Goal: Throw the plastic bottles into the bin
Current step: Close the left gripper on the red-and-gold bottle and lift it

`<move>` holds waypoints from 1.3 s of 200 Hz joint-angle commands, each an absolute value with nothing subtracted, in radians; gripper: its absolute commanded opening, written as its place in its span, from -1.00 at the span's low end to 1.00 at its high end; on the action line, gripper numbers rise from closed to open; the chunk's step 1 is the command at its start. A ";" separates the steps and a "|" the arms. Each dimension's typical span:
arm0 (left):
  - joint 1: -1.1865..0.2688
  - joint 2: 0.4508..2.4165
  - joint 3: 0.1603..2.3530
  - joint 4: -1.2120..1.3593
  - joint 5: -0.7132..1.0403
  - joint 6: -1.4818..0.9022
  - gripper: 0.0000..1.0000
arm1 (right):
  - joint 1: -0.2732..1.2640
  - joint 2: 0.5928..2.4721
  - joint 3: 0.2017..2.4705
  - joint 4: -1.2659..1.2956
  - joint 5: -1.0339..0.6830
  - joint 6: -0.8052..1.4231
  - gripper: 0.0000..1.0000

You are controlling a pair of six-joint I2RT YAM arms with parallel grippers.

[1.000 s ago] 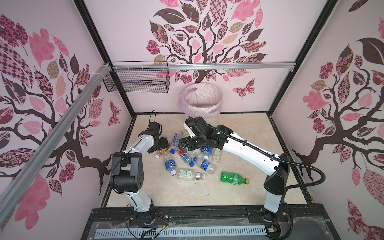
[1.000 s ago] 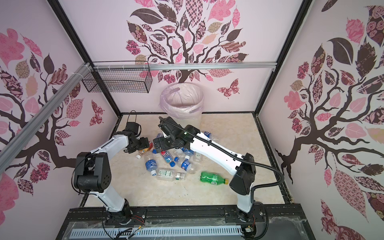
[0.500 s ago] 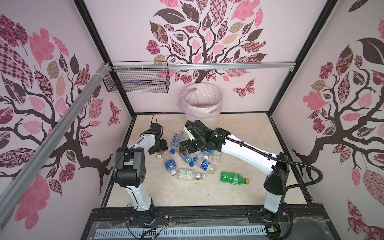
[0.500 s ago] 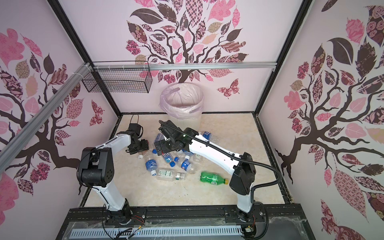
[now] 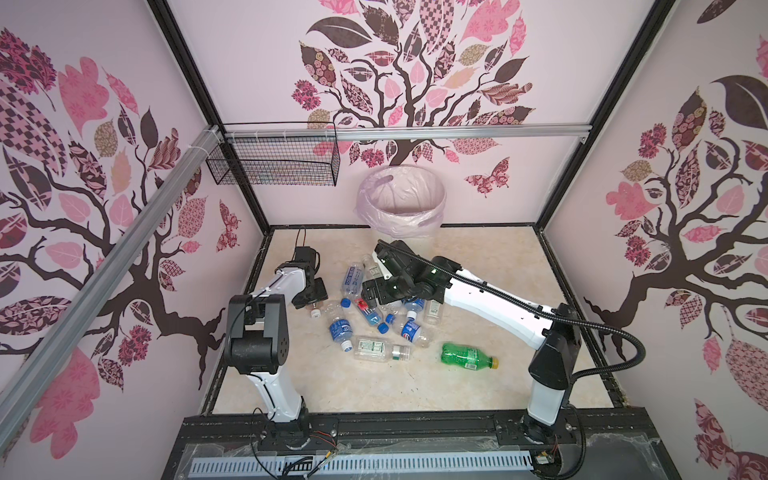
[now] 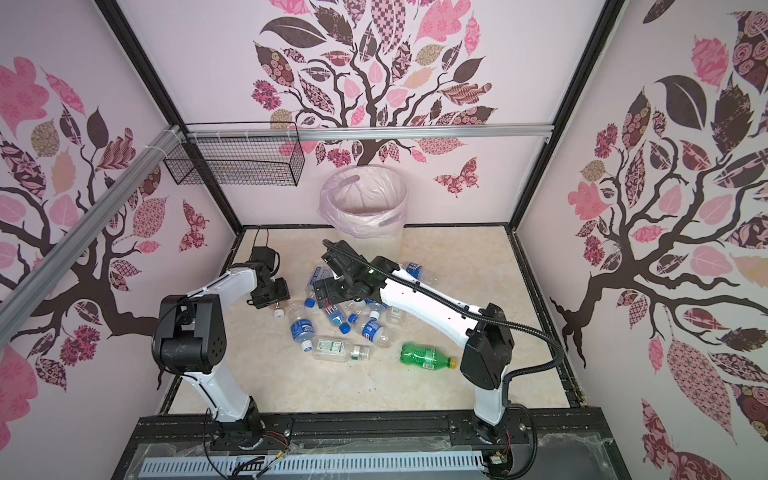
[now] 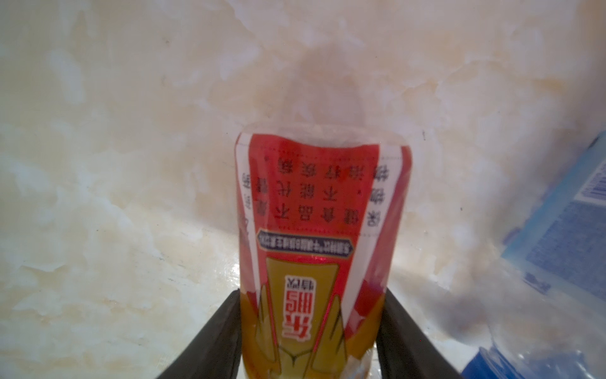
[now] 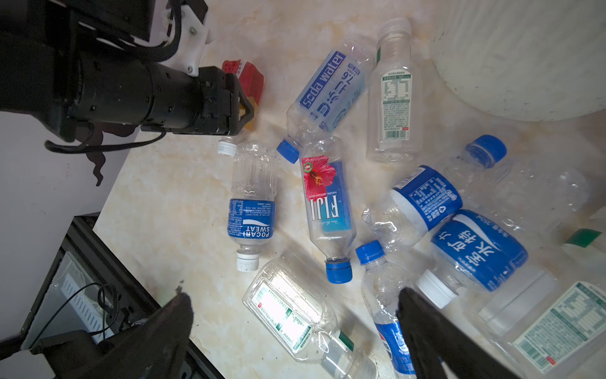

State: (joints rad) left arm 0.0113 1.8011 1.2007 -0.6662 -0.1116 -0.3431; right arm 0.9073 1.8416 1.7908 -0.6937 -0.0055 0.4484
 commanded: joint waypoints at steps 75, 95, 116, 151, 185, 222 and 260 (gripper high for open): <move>0.070 1.705 1.209 -0.644 0.005 -0.358 0.04 | 0.888 1.793 1.852 -0.726 -0.016 0.480 0.99; 0.070 1.675 1.211 -0.636 0.066 -0.359 0.05 | 0.887 1.782 1.853 -0.739 0.009 0.483 0.99; 0.068 1.645 1.201 -0.632 0.111 -0.376 0.05 | 0.881 1.790 1.895 -0.793 0.050 0.486 0.99; 0.049 1.561 1.174 -0.621 0.167 -0.397 0.07 | 0.862 1.761 1.890 -0.809 0.050 0.507 0.99; -0.009 1.473 1.157 -0.596 0.189 -0.399 0.07 | 0.844 1.724 1.869 -0.791 0.054 0.519 0.99; -0.112 1.382 1.126 -0.550 0.231 -0.421 0.07 | 0.798 1.693 1.863 -0.774 0.008 0.555 0.99; -0.205 1.346 1.124 -0.547 0.319 -0.398 0.07 | 0.754 1.657 1.828 -0.754 -0.033 0.582 0.99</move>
State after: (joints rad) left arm -0.1608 1.3655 1.1419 -0.5694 0.2543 -0.4149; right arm 0.7784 1.7100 1.8511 -0.7647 0.0025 0.5480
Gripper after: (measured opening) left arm 0.534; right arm 0.995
